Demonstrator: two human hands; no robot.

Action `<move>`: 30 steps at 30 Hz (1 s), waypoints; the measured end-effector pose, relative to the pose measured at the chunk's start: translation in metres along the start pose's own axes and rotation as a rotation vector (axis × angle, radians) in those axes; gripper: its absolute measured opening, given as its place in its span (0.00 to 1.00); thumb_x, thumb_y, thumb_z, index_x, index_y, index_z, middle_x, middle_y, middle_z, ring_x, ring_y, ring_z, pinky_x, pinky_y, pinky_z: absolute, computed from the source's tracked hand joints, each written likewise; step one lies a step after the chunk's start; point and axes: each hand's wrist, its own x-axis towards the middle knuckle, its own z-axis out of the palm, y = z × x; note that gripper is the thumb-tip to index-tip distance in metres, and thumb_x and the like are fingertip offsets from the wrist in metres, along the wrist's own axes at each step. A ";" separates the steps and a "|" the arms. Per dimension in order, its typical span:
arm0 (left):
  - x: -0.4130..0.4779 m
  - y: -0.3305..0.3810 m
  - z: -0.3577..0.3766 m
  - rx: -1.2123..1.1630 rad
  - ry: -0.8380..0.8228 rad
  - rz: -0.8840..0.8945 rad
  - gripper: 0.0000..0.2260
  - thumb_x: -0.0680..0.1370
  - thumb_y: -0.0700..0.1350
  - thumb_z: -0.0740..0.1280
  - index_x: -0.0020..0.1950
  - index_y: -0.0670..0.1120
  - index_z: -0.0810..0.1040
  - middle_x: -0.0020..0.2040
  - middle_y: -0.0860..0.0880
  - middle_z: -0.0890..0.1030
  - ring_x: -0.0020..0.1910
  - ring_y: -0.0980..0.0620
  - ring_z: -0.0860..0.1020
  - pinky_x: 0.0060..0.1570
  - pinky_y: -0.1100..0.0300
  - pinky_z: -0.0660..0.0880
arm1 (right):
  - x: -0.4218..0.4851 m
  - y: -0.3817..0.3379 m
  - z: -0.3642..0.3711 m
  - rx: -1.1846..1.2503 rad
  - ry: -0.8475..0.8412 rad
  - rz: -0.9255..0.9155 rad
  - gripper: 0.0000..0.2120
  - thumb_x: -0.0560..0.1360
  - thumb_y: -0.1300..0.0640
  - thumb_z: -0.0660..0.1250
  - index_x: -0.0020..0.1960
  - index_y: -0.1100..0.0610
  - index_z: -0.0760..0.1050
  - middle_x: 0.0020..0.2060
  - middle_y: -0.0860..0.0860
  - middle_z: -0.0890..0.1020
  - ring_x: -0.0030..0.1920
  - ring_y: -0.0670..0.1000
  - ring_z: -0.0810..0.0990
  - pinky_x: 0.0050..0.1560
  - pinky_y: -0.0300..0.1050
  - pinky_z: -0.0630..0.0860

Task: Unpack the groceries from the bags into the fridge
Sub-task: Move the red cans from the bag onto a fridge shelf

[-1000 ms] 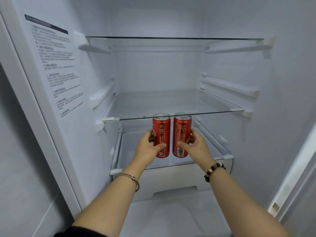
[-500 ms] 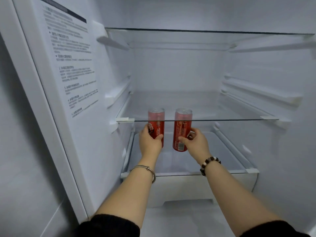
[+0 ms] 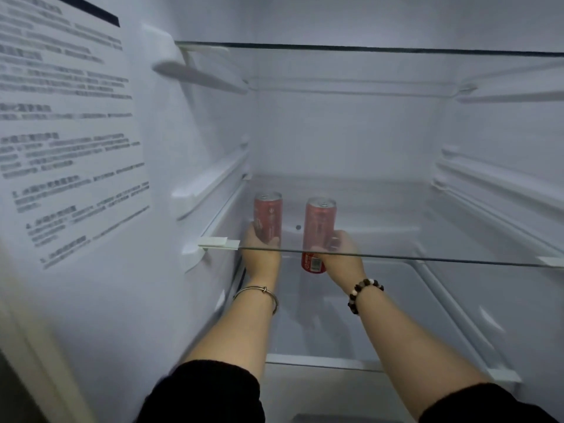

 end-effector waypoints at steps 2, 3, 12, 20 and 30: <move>0.006 0.001 0.002 0.010 0.001 -0.020 0.13 0.70 0.33 0.69 0.53 0.42 0.77 0.48 0.50 0.80 0.48 0.51 0.78 0.46 0.62 0.72 | 0.008 0.002 0.005 -0.030 -0.005 0.007 0.18 0.69 0.58 0.74 0.57 0.59 0.74 0.48 0.53 0.79 0.49 0.52 0.79 0.48 0.46 0.77; 0.008 0.003 0.003 0.026 0.002 -0.027 0.15 0.71 0.33 0.69 0.57 0.41 0.77 0.51 0.49 0.79 0.51 0.52 0.76 0.48 0.65 0.69 | 0.012 0.002 0.008 -0.047 -0.005 0.000 0.19 0.69 0.59 0.73 0.57 0.60 0.74 0.49 0.53 0.80 0.49 0.52 0.79 0.48 0.46 0.76; 0.023 -0.004 0.010 0.095 0.040 -0.094 0.19 0.73 0.38 0.71 0.63 0.40 0.74 0.59 0.44 0.79 0.60 0.45 0.77 0.56 0.60 0.69 | 0.041 0.002 0.034 -0.095 -0.022 -0.015 0.21 0.70 0.59 0.73 0.60 0.60 0.73 0.47 0.55 0.78 0.49 0.56 0.79 0.51 0.51 0.76; 0.029 -0.011 0.013 0.081 0.080 -0.089 0.19 0.71 0.41 0.73 0.62 0.42 0.76 0.57 0.46 0.81 0.56 0.47 0.79 0.55 0.59 0.72 | 0.054 0.003 0.037 -0.120 -0.070 -0.017 0.20 0.68 0.58 0.75 0.55 0.60 0.71 0.46 0.51 0.76 0.46 0.50 0.77 0.51 0.47 0.76; 0.023 -0.016 0.016 0.131 0.102 -0.025 0.19 0.72 0.35 0.69 0.62 0.41 0.76 0.58 0.44 0.81 0.59 0.46 0.77 0.57 0.59 0.71 | 0.056 0.001 0.042 -0.227 -0.080 -0.049 0.19 0.66 0.50 0.76 0.50 0.58 0.76 0.43 0.51 0.80 0.41 0.49 0.78 0.39 0.43 0.72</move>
